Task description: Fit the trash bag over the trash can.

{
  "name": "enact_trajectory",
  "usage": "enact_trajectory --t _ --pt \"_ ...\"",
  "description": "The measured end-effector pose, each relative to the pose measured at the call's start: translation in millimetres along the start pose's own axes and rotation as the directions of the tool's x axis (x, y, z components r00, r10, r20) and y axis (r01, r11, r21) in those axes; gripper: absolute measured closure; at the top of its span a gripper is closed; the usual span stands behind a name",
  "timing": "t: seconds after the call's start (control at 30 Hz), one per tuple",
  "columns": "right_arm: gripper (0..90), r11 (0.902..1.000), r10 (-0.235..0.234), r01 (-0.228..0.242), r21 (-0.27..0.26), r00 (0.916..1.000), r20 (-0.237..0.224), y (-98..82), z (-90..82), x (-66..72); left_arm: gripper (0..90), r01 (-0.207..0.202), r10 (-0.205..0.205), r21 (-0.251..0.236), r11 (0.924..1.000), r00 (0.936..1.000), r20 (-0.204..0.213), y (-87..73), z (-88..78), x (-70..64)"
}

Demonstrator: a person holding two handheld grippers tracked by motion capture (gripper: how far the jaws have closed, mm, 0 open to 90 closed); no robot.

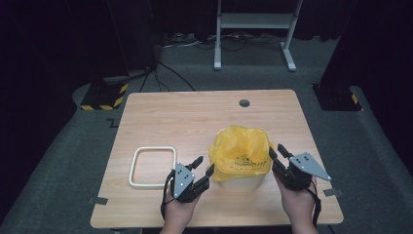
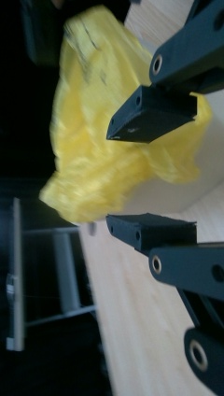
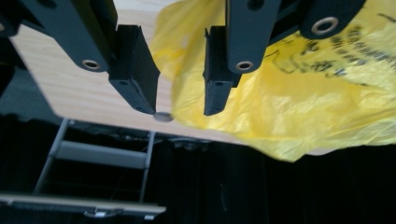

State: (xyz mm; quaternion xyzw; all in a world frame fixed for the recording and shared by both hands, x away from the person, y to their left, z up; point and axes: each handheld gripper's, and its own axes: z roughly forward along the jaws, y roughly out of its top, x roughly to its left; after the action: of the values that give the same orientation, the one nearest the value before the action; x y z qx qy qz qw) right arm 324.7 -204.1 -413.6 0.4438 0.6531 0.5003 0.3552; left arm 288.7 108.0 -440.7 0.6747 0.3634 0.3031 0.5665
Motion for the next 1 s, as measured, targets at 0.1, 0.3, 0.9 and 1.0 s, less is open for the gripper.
enact_trajectory --t 0.1,0.3,0.9,1.0 --pt "65.2 0.9988 0.018 -0.017 0.045 0.9997 -0.016 -7.4 7.4 3.4 50.3 -0.019 0.02 -0.044 0.9989 0.9998 0.005 12.0 -2.4 -0.7" --pt "70.9 0.9951 0.038 -0.033 0.093 0.9977 -0.056 -16.8 11.5 6.5 55.4 -0.066 0.066 0.03 0.9973 0.9978 0.009 29.1 17.1 4.4" --pt "76.4 0.9956 -0.018 0.026 0.09 0.9959 -0.089 -18.3 4.4 20.9 84.5 0.054 -0.041 0.166 0.9847 0.9959 -0.08 -2.5 32.8 42.3" --pt "75.7 0.9956 -0.026 0.034 0.087 0.9954 -0.092 -18.6 3.9 22.3 84.5 0.097 -0.081 0.201 0.9748 0.9928 -0.088 -15.4 41.3 47.8"
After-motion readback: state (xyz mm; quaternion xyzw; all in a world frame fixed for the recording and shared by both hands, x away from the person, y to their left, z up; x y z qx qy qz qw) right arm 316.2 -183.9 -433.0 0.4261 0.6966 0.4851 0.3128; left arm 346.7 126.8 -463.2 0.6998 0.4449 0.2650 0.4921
